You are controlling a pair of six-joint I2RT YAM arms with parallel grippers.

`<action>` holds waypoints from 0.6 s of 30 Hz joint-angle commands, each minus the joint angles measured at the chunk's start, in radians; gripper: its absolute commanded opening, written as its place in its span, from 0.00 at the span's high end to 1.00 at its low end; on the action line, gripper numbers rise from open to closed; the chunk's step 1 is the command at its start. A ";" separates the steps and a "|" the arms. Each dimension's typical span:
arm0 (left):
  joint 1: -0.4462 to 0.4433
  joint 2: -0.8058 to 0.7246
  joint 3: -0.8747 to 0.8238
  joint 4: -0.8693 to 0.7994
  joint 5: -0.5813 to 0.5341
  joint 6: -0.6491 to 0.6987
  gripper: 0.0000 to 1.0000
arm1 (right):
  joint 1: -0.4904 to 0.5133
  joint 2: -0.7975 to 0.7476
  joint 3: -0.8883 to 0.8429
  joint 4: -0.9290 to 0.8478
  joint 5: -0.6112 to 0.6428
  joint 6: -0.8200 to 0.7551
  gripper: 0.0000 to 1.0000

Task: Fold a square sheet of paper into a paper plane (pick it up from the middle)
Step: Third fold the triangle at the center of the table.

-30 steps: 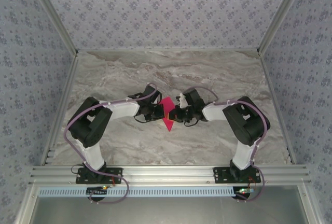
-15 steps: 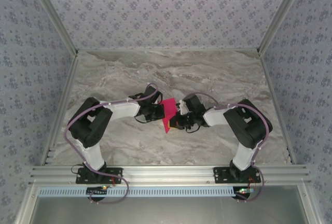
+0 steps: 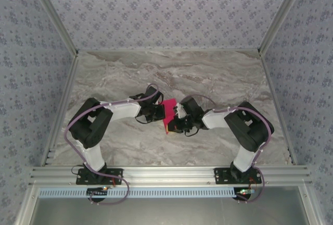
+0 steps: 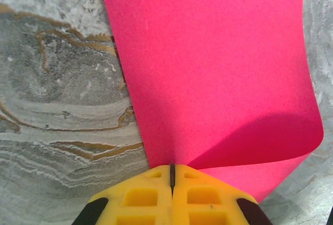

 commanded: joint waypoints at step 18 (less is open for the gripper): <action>-0.006 0.036 -0.005 -0.083 -0.055 0.014 1.00 | 0.044 -0.027 0.017 -0.079 0.050 -0.042 1.00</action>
